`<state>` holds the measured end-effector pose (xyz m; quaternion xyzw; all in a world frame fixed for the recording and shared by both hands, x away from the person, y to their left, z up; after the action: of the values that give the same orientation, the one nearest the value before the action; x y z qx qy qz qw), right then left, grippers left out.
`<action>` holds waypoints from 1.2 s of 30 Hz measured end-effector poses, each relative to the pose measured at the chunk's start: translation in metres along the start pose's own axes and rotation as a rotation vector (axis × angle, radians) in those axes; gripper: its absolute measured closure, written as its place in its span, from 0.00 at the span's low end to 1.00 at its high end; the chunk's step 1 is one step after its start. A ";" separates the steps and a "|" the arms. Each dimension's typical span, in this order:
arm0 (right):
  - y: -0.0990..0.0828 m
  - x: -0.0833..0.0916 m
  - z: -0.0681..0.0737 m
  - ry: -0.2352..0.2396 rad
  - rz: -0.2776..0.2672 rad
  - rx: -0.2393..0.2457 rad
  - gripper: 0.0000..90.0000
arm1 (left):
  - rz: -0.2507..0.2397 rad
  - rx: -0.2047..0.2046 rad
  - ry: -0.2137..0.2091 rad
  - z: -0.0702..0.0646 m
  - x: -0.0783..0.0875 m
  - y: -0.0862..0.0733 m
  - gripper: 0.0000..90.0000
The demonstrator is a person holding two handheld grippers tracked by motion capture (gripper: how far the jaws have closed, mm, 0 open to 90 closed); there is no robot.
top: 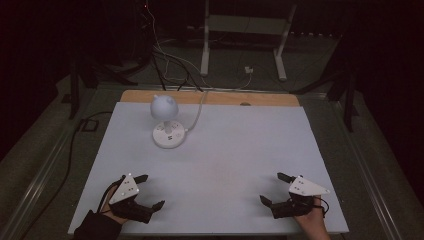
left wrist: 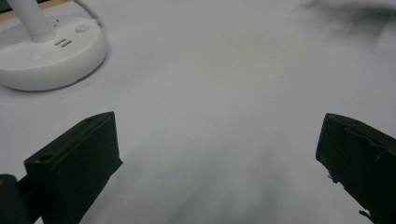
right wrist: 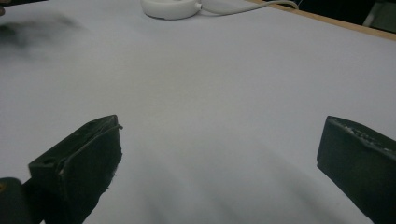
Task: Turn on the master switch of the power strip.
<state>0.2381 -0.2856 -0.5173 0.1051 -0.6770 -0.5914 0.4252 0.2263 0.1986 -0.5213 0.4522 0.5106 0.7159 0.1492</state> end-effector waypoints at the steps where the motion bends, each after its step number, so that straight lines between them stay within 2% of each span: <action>1: 0.000 0.000 0.000 -0.004 -0.003 0.002 0.00 | 0.005 -0.005 -0.009 -0.001 -0.001 0.000 0.00; 11: 0.002 0.001 0.001 0.007 -0.009 -0.009 0.00 | 0.023 -0.024 -0.017 -0.003 -0.003 0.001 0.00; 15: 0.003 0.002 0.002 0.014 -0.015 -0.014 0.00 | 0.047 -0.030 -0.043 -0.005 -0.005 0.002 0.00; 16: 0.003 0.002 0.003 0.019 -0.017 -0.014 0.00 | 0.063 -0.047 -0.042 -0.006 -0.007 0.002 0.00; 21: 0.004 0.001 0.006 0.016 -0.021 -0.006 0.00 | 0.064 -0.049 -0.058 -0.007 -0.009 0.005 0.00; 24: 0.004 0.002 0.007 0.012 -0.025 -0.006 0.00 | 0.072 -0.051 -0.080 -0.009 -0.011 0.006 0.00; 25: 0.004 0.002 0.007 0.011 -0.025 -0.006 0.00 | 0.088 -0.067 -0.098 -0.009 -0.012 0.009 0.00; 26: 0.004 0.003 0.007 0.011 -0.025 -0.008 0.00 | 0.093 -0.065 -0.110 -0.010 -0.012 0.010 0.00; 28: 0.004 0.003 0.007 0.011 -0.027 -0.012 0.00 | 0.100 -0.072 -0.114 -0.010 -0.013 0.011 0.00; 31: 0.004 0.004 0.007 0.009 -0.032 -0.012 0.00 | 0.123 -0.091 -0.154 -0.014 -0.016 0.016 0.00; 36: 0.005 0.006 0.008 0.009 -0.041 -0.008 0.00 | 0.122 -0.097 -0.190 -0.017 -0.017 0.027 0.00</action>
<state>0.2305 -0.2819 -0.5100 0.1198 -0.6706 -0.6021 0.4164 0.2287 0.1648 -0.5075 0.5403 0.4306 0.7015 0.1749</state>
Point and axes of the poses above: each handheld gripper's, and its own axes: x roughly backward along the jaws, y roughly out of its top, z roughly to its left, the point moved 1 cm from there along -x, roughly forward along the jaws, and after that the axes turned 5 degrees about -x, right-handed, at the moved point
